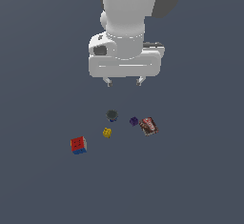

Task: Pick up a designated object from a clutter of objects.

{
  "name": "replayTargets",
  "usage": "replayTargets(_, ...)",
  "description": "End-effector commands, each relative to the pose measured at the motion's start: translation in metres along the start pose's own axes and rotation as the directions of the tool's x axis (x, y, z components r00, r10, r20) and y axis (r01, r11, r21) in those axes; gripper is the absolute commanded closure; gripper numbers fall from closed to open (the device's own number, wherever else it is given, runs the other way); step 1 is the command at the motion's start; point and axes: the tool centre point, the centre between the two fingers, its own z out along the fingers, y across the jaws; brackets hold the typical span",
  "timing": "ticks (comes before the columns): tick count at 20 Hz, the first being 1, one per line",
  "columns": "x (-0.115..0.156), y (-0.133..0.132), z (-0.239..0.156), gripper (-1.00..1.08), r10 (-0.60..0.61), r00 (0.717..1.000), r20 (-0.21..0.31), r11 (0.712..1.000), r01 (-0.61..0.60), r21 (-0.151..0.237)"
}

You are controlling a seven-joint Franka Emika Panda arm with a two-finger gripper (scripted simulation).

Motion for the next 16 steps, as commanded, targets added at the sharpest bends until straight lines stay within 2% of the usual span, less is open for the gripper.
replayTargets(1,0.0,0.0,0.0,-0.92,0.0,1.0,0.0,1.0,0.0,0.0)
replayTargets(10,-0.006,0.008,0.013,-0.92,0.021,0.999,0.028,0.999,-0.022,0.031)
replayTargets(16,-0.005,0.008,0.015,-0.92,0.018,0.999,0.028,0.999,-0.018,0.03)
